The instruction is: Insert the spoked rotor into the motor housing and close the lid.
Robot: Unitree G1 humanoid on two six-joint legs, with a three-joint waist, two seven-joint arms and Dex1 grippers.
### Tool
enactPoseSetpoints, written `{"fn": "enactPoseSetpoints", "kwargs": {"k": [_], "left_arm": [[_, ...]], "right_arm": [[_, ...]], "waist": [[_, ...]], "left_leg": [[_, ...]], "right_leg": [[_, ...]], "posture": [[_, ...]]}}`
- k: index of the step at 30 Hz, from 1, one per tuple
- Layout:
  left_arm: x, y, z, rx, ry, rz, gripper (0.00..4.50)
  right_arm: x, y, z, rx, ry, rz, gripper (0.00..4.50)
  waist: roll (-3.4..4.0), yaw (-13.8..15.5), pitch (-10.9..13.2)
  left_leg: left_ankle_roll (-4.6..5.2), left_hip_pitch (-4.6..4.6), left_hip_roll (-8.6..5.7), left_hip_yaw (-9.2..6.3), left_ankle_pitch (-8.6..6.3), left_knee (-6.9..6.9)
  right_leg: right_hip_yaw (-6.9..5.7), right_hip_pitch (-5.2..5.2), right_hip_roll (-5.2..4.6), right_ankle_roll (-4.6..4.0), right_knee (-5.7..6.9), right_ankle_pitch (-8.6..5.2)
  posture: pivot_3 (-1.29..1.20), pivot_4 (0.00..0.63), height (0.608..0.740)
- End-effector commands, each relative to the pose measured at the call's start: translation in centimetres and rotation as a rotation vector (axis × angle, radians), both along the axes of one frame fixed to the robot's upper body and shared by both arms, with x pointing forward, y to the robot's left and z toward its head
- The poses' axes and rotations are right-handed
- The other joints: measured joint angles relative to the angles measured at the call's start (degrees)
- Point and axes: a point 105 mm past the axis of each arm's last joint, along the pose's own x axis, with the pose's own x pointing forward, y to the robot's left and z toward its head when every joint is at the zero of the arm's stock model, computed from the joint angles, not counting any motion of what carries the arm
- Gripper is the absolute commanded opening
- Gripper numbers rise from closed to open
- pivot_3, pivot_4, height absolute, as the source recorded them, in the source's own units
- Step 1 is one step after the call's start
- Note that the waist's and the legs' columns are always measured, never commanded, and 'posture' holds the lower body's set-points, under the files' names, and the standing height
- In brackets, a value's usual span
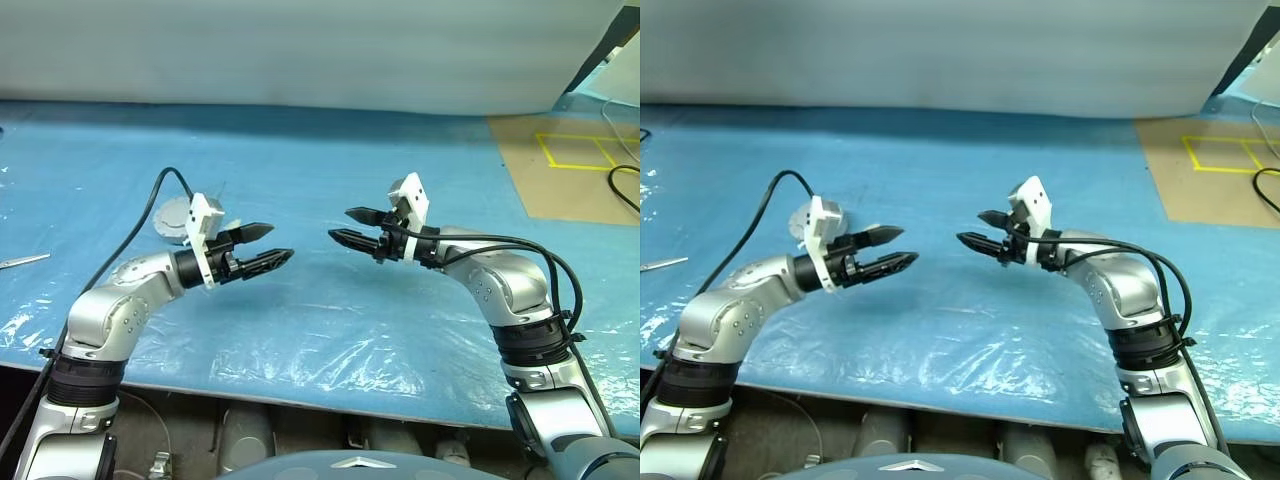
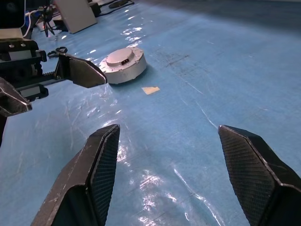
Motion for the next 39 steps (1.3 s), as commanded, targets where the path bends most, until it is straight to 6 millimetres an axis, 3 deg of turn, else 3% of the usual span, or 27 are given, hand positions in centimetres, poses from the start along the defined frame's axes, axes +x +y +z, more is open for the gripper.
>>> {"fn": "enactPoseSetpoints", "kwargs": {"k": [1,3,4,13,19,31,39], "left_arm": [[0.6,0.6,0.9,0.011,-0.044,0.027,4.5],[0.8,0.9,0.3,0.047,-0.045,0.037,4.5],[0.9,1.0,0.1,0.069,-0.055,0.049,4.5],[2.6,2.3,-0.3,0.107,-0.093,0.147,4.5],[2.6,1.7,0.5,0.054,-0.117,0.142,4.5],[2.4,1.5,-0.2,0.086,-0.126,0.123,4.5],[2.8,1.5,0.2,0.026,-0.132,0.184,4.5]], "right_arm": [[0.0,0.1,0.4,-0.008,-0.021,0.001,3.87],[0.0,0.2,0.3,-0.006,-0.015,0.002,4.4],[-0.1,0.3,0.3,-0.007,-0.017,0.005,4.46],[0.1,0.5,-0.8,-0.057,0.011,0.003,4.46],[0.4,0.5,-0.5,-0.062,-0.002,0.001,4.46],[1.2,0.2,0.4,-0.037,-0.019,-0.024,4.46],[1.4,-0.4,-0.4,-0.099,-0.05,-0.049,4.46]], "waist": [[0.0,-0.01,0.0],[0.0,-0.01,0.0],[0.0,-0.06,0.0],[0.0,-0.1,0.0],[0.0,-0.1,0.0],[0.0,-0.1,0.0],[0.0,-0.1,0.0]], "left_leg": [[0.0,0.0,0.0,0.0,0.0,0.0],[0.0,0.01,0.0,0.0,0.0,0.02],[0.0,0.01,0.0,0.0,0.0,0.02],[0.01,0.0,0.0,0.0,0.0,0.03],[0.01,-0.01,0.0,0.0,0.0,0.03],[0.01,0.01,0.0,0.0,0.0,0.05],[0.01,-0.01,-0.01,0.0,0.01,0.06]], "right_leg": [[0.0,0.0,0.0,0.0,0.01,0.0],[0.0,0.0,0.0,0.0,0.02,0.0],[0.0,0.0,0.0,0.0,0.02,0.0],[0.01,0.0,-0.01,0.0,0.03,0.0],[0.01,0.0,-0.01,-0.01,0.04,0.0],[0.01,0.0,-0.01,-0.01,0.09,0.0],[0.02,0.0,-0.02,-0.01,0.09,0.0]], "posture": [[0.0,0.15,0.74],[0.0,0.15,0.74],[0.0,0.15,0.74],[0.0,0.15,0.74],[0.0,0.15,0.74],[0.0,0.15,0.74],[0.0,0.15,0.74]]}}
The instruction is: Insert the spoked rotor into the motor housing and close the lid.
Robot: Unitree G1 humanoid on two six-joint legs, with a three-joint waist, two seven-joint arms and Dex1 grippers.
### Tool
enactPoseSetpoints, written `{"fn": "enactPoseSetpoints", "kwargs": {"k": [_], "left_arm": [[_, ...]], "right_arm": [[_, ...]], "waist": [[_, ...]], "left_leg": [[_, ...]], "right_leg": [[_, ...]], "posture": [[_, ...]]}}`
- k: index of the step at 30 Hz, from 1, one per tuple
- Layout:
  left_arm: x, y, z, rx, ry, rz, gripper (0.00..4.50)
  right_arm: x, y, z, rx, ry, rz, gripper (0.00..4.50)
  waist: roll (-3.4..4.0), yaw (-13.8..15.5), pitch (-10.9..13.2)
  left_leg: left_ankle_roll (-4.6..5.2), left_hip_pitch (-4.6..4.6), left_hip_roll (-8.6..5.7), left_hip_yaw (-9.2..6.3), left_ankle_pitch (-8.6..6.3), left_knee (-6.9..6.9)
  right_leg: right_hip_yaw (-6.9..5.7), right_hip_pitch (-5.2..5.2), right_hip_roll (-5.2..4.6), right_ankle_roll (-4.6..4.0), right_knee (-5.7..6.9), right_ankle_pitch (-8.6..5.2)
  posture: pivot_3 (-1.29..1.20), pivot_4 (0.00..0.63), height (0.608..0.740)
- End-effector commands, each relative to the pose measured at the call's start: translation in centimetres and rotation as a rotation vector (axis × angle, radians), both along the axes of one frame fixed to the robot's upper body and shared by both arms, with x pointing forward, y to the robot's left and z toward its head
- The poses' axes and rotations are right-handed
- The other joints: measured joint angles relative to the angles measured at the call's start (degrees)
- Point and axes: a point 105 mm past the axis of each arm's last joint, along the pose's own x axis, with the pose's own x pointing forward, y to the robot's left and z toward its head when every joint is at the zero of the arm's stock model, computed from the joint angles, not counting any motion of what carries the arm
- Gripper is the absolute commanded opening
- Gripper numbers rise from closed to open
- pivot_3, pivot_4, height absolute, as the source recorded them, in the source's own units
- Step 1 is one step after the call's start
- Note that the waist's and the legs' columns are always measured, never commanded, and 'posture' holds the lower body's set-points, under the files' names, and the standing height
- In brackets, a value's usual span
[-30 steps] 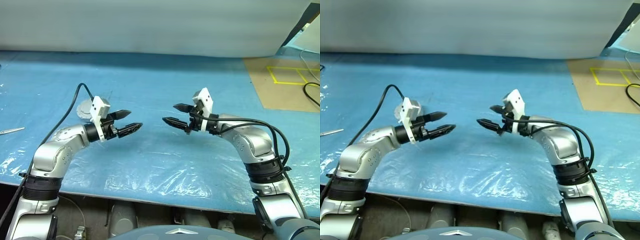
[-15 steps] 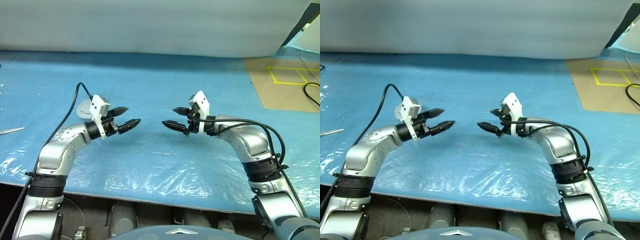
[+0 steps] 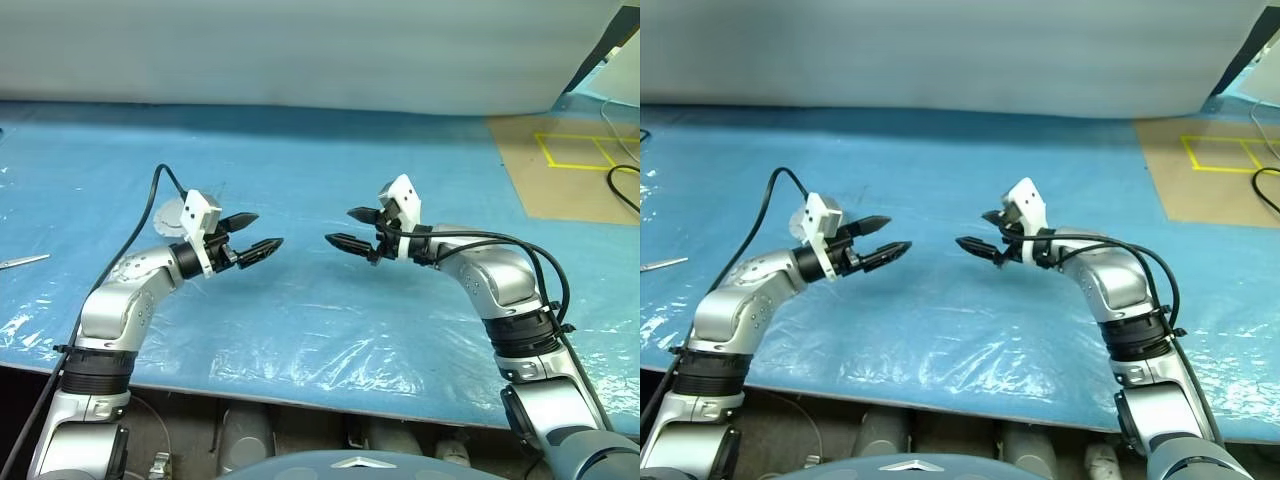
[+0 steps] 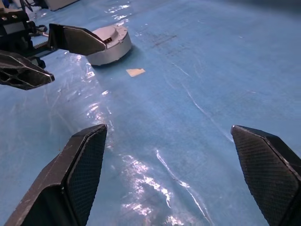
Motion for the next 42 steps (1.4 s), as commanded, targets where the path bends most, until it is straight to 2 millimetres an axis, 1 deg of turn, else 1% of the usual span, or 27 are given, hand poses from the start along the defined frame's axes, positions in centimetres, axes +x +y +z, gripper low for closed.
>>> {"fn": "enactPoseSetpoints", "kwargs": {"k": [1,3,5,7,9,12,14,16,18,20,22,24,26,28,31,36,38,42], "left_arm": [[0.0,0.0,1.2,-0.044,-0.051,0.033,4.5],[-0.2,-0.1,1.2,-0.045,-0.054,0.043,4.5],[-0.1,0.4,0.9,-0.031,-0.055,0.078,4.5],[0.6,1.3,0.5,-0.013,-0.064,0.167,4.5],[1.1,1.9,0.7,-0.03,-0.084,0.25,4.5],[1.4,1.9,0.4,-0.037,-0.093,0.355,4.5],[1.2,1.5,0.2,-0.064,-0.075,0.386,4.5],[1.1,1.1,0.5,-0.084,-0.105,0.435,4.5],[1.0,1.1,0.7,-0.083,-0.149,0.503,4.5],[0.9,1.8,0.7,-0.09,-0.175,0.59,4.5],[0.9,3.0,0.6,-0.106,-0.177,0.683,4.5],[0.3,3.6,0.4,-0.122,-0.177,0.723,4.5],[-0.5,3.7,0.2,-0.143,-0.17,0.732,4.5],[-1.1,3.6,0.0,-0.143,-0.16,0.718,4.5],[-1.4,3.6,-0.1,-0.136,-0.159,0.716,4.5],[-1.1,3.9,0.1,-0.115,-0.177,0.738,4.5],[-1.0,4.2,0.1,-0.114,-0.174,0.748,4.5],[-1.1,4.6,0.0,-0.105,-0.174,0.757,4.5]], "right_arm": [[0.2,0.0,0.7,0.003,-0.053,-0.008,4.46],[0.5,0.0,0.8,0.002,-0.08,-0.033,4.46],[1.0,-0.2,0.6,-0.05,-0.142,-0.074,4.46],[1.8,-0.7,0.5,-0.086,-0.204,-0.144,4.46],[2.2,-1.0,0.5,-0.085,-0.237,-0.212,4.46],[2.5,-1.7,-0.4,-0.148,-0.281,-0.307,4.46],[2.7,-2.2,-1.4,-0.238,-0.317,-0.377,4.46],[3.0,-3.0,-1.7,-0.271,-0.354,-0.477,4.46],[3.2,-4.2,-1.5,-0.258,-0.375,-0.601,4.46],[3.3,-5.6,-1.3,-0.25,-0.386,-0.707,4.46],[3.3,-6.4,-1.3,-0.256,-0.39,-0.759,4.46],[3.1,-7.2,-1.4,-0.254,-0.391,-0.812,4.46],[2.9,-7.8,-1.5,-0.253,-0.384,-0.846,4.46],[2.7,-7.3,-1.8,-0.265,-0.388,-0.821,4.46],[2.9,-6.5,-1.8,-0.248,-0.377,-0.801,4.46],[3.8,-5.3,-1.3,-0.238,-0.391,-0.766,4.46],[4.1,-5.2,-1.3,-0.233,-0.39,-0.76,4.46],[4.3,-4.5,-1.3,-0.223,-0.385,-0.734,4.46]], "waist": [[0.0,-0.03,0.0],[0.0,-0.04,0.0],[0.0,-0.15,0.0],[0.0,-0.15,0.0],[0.0,-0.15,0.0],[0.0,-0.04,0.0],[0.0,-0.07,0.0],[0.0,-0.15,0.0],[0.0,-0.18,0.0],[0.0,-0.21,0.0],[0.0,-0.21,0.0],[0.0,-0.35,0.0],[0.0,-0.37,0.0],[0.0,-0.33,0.0],[0.0,-0.36,0.0],[0.0,-0.42,0.0],[0.0,-0.43,0.0],[0.0,-0.4,0.0]], "left_leg": [[0.0,0.0,0.01,0.0,0.0,0.0],[0.0,0.0,0.02,0.0,0.0,0.0],[0.0,0.01,0.02,0.0,0.0,0.0],[0.0,0.01,0.02,0.0,0.0,0.0],[0.0,0.0,0.02,0.0,0.0,0.01],[0.0,-0.02,0.01,0.0,0.0,0.03],[0.0,-0.05,-0.02,0.0,0.0,0.03],[0.0,-0.06,-0.02,0.0,0.0,0.02],[-0.01,-0.04,0.03,-0.01,0.0,0.01],[-0.01,-0.04,0.02,-0.01,0.0,0.0],[-0.01,-0.02,-0.01,-0.01,0.0,0.01],[-0.01,-0.02,-0.01,-0.01,-0.01,0.02],[-0.02,0.01,-0.01,-0.01,-0.01,-0.01],[-0.02,0.02,-0.01,-0.01,-0.01,-0.04],[-0.01,0.04,0.0,-0.01,-0.01,-0.02],[0.0,0.08,-0.01,0.02,-0.01,0.06],[0.0,0.08,-0.01,0.02,-0.01,0.07],[0.0,0.06,-0.01,0.02,-0.01,0.06]], "right_leg": [[0.0,0.0,0.0,0.0,0.0,0.0],[0.0,0.0,0.01,0.0,0.01,0.0],[0.0,-0.01,0.01,0.0,0.02,0.0],[0.0,-0.01,0.01,0.0,0.01,0.0],[0.0,-0.01,0.01,0.0,0.02,0.0],[0.0,0.0,0.01,0.0,0.01,0.0],[0.0,0.0,-0.03,0.01,-0.02,0.01],[0.0,0.0,-0.02,0.02,-0.06,0.01],[-0.01,-0.01,0.02,0.02,-0.04,0.01],[0.0,-0.01,0.02,0.02,-0.05,0.01],[0.04,0.0,0.02,0.04,-0.06,0.01],[0.06,0.0,0.02,0.05,-0.07,0.02],[0.08,0.0,0.04,0.05,-0.07,0.02],[0.08,-0.01,0.05,0.06,-0.08,0.01],[0.08,-0.01,0.05,0.06,-0.08,0.01],[0.14,-0.01,0.05,0.07,-0.07,0.01],[0.15,0.0,0.05,0.07,-0.07,0.01],[0.15,0.0,0.05,0.07,-0.06,0.01]], "posture": [[0.0,0.15,0.74],[0.0,0.15,0.74],[0.0,0.15,0.74],[0.0,0.15,0.74],[0.0,0.15,0.74],[0.0,0.15,0.74],[0.0,0.15,0.74],[0.0,0.15,0.74],[0.0,0.15,0.74],[0.0,0.15,0.74],[0.0,0.15,0.74],[0.0,0.15,0.74],[0.0,0.15,0.74],[0.0,0.15,0.74],[0.0,0.15,0.74],[0.0,0.15,0.74],[0.0,0.15,0.74],[0.0,0.15,0.74]]}}
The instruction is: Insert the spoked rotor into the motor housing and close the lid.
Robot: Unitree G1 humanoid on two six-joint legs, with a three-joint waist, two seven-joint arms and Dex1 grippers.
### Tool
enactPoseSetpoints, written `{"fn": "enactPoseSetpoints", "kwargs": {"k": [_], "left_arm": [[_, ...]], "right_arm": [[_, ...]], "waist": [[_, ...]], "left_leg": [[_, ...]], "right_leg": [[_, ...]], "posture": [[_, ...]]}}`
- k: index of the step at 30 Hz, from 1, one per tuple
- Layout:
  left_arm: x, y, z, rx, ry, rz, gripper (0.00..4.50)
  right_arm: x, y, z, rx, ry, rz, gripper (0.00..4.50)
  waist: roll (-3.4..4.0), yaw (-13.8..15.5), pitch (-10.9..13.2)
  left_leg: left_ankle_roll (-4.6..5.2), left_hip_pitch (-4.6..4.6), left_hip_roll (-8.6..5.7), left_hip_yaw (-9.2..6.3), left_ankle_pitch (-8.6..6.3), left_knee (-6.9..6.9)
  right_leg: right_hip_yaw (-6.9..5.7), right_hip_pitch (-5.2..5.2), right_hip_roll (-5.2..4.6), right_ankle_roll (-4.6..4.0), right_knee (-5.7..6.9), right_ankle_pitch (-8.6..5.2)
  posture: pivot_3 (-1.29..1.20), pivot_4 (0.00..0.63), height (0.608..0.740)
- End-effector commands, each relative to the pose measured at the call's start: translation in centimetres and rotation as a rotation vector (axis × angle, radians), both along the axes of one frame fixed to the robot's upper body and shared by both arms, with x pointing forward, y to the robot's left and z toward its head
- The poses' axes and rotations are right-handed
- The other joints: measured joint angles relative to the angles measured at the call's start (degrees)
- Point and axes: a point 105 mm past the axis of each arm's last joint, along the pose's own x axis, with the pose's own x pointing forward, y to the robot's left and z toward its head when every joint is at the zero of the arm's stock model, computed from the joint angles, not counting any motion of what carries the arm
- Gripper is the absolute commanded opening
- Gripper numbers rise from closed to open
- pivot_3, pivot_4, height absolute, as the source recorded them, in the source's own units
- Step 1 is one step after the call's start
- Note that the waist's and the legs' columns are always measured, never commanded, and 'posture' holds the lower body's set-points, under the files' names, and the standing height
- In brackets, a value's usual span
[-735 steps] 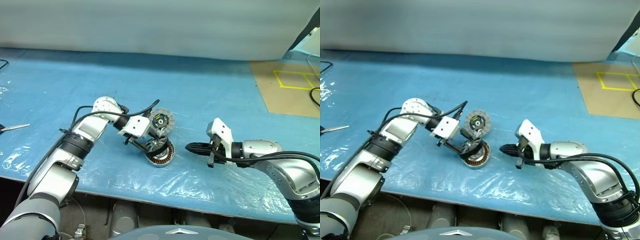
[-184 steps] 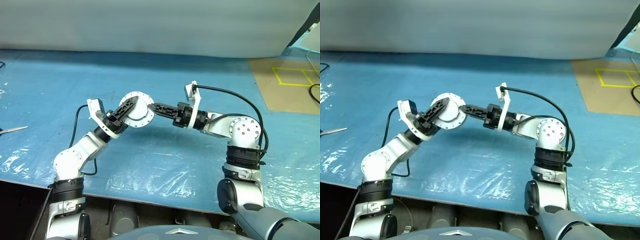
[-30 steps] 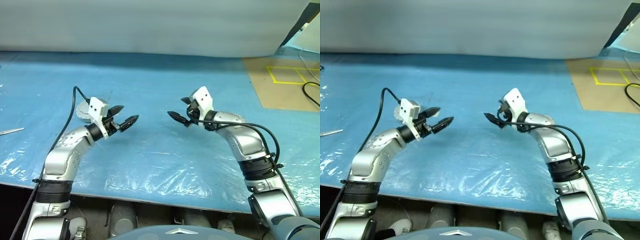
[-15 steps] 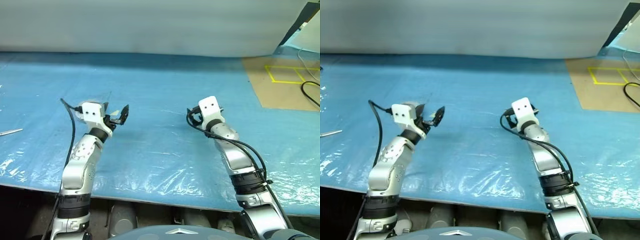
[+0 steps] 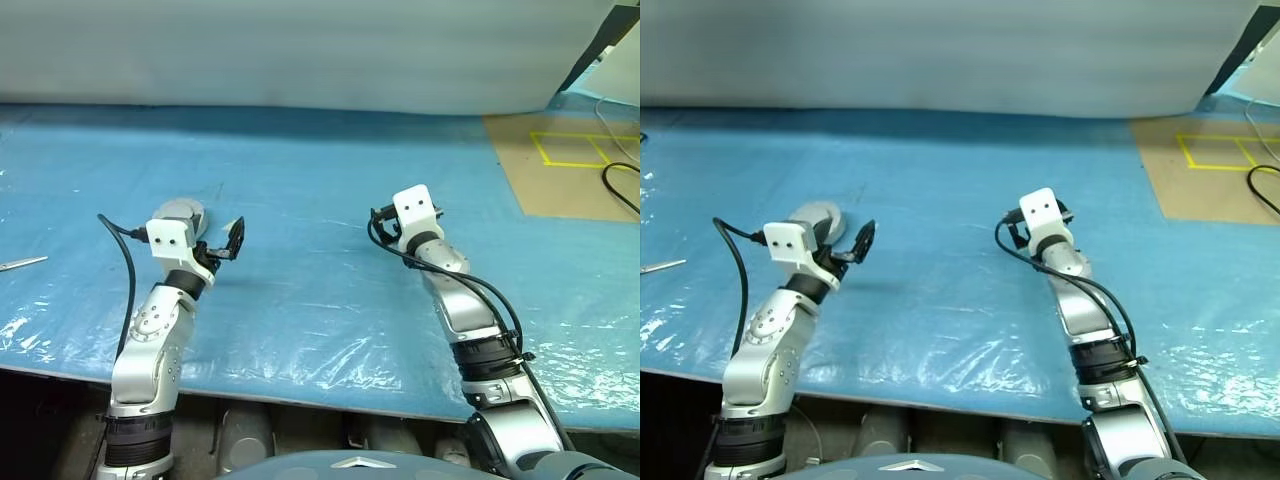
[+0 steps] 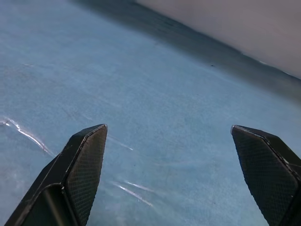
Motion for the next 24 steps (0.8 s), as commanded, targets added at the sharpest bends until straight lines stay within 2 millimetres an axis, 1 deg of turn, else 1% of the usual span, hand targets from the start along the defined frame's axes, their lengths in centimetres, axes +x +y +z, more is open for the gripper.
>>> {"fn": "enactPoseSetpoints", "kwargs": {"k": [1,3,6,17,24], "left_arm": [[-0.1,0.5,1.3,0.019,-0.054,0.016,4.5],[0.0,0.5,1.4,0.009,-0.058,0.016,4.5],[0.2,0.5,1.5,0.001,-0.059,0.019,4.5],[1.0,-0.7,1.5,0.021,-0.06,-0.045,4.5],[1.3,-1.1,1.2,0.024,-0.053,-0.057,4.5]], "right_arm": [[0.1,0.9,1.0,0.006,-0.041,0.042,4.46],[0.0,1.5,1.0,0.002,-0.043,0.067,4.46],[-0.2,1.7,1.0,0.006,-0.044,0.073,4.46],[-0.4,1.3,0.8,0.008,-0.041,0.057,4.46],[-0.6,1.2,0.8,0.002,-0.04,0.056,4.46]], "waist": [[0.0,0.0,0.0],[0.0,0.0,0.0],[0.0,0.0,0.0],[0.0,0.05,0.0],[0.0,0.03,0.0]], "left_leg": [[0.0,-0.02,0.0,0.0,0.0,-0.01],[0.0,-0.03,-0.01,-0.01,0.0,-0.03],[0.0,-0.02,0.0,-0.01,0.0,-0.05],[0.0,-0.01,-0.01,-0.01,0.0,-0.01],[0.0,0.0,-0.01,-0.01,0.0,-0.04]], "right_leg": [[0.0,-0.01,0.0,0.0,0.0,0.0],[-0.01,-0.01,0.0,0.0,0.0,0.0],[-0.01,-0.01,0.01,0.0,0.0,0.0],[0.0,-0.01,0.0,0.0,0.01,0.0],[0.0,-0.01,0.01,0.01,0.02,0.01]], "posture": [[0.0,0.15,0.74],[0.0,0.15,0.74],[0.0,0.15,0.74],[0.0,0.15,0.74],[0.0,0.15,0.74]]}}
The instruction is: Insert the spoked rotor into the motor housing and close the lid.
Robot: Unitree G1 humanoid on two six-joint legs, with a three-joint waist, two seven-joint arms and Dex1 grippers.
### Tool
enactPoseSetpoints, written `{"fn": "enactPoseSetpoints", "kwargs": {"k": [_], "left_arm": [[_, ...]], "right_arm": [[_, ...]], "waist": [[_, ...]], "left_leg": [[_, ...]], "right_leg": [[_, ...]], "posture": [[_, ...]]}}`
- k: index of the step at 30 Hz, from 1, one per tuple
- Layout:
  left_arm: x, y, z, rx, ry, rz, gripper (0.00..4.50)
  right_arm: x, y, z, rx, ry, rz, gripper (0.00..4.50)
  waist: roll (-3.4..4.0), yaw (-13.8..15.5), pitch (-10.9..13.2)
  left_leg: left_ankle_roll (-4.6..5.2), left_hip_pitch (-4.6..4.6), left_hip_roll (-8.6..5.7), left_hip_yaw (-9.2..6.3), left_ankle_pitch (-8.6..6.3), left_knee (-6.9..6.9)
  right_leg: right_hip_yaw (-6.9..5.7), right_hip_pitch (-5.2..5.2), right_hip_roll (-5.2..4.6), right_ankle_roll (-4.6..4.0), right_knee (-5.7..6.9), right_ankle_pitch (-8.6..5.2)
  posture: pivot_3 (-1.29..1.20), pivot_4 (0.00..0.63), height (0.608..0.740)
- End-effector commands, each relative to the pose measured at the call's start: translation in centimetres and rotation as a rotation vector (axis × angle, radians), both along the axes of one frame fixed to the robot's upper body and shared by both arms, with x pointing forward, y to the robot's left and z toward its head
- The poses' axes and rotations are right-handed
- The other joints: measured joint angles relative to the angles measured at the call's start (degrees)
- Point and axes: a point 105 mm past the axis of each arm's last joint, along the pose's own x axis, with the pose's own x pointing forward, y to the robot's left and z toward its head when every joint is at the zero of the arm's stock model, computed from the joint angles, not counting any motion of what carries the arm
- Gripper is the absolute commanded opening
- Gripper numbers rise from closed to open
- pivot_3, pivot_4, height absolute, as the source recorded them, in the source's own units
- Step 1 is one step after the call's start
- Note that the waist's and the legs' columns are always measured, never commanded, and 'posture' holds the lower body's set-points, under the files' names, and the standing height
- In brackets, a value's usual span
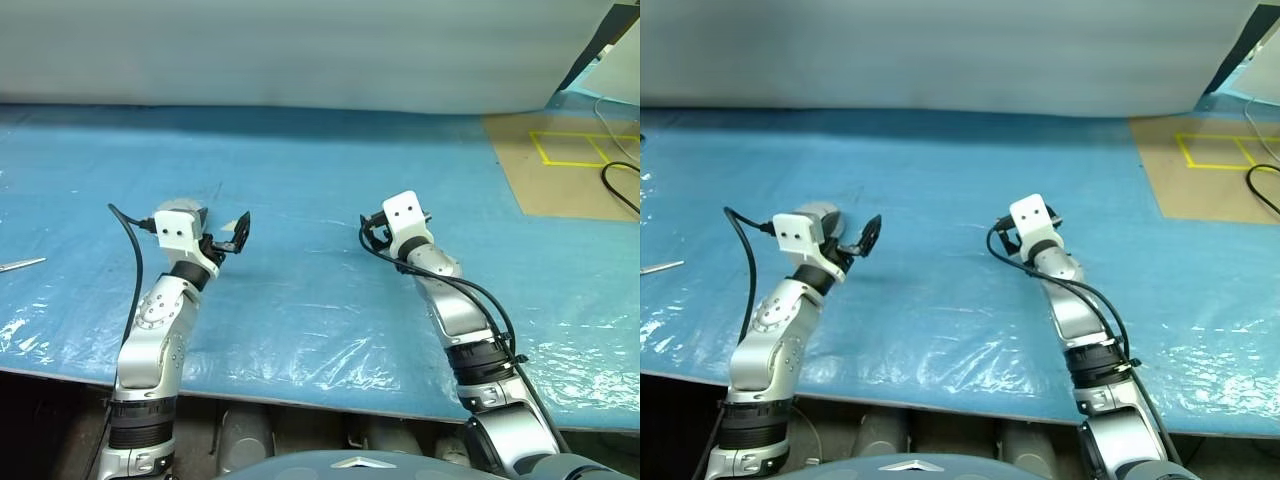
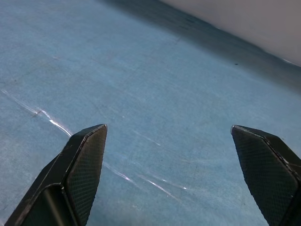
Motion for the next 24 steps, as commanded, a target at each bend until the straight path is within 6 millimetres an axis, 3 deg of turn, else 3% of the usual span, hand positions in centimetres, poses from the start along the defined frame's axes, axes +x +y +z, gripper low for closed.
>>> {"fn": "enactPoseSetpoints", "kwargs": {"k": [1,24], "left_arm": [[0.04,-0.33,1.09,0.016,-0.051,-0.011,4.5],[0.32,-0.53,0.87,0.011,-0.047,-0.026,4.5]], "right_arm": [[-0.16,-0.05,1.61,0.002,-0.061,-0.002,4.46],[-0.3,-0.21,1.53,-0.003,-0.058,-0.009,4.46]], "waist": [[0.0,0.01,0.0],[0.0,0.02,0.0]], "left_leg": [[0.0,0.0,0.0,0.0,0.0,0.0],[0.0,0.01,0.0,0.0,0.0,0.02]], "right_leg": [[0.0,0.0,0.0,0.0,0.0,0.0],[0.0,0.0,0.0,0.0,0.03,0.0]], "posture": [[0.0,0.15,0.74],[0.0,0.15,0.74]]}}
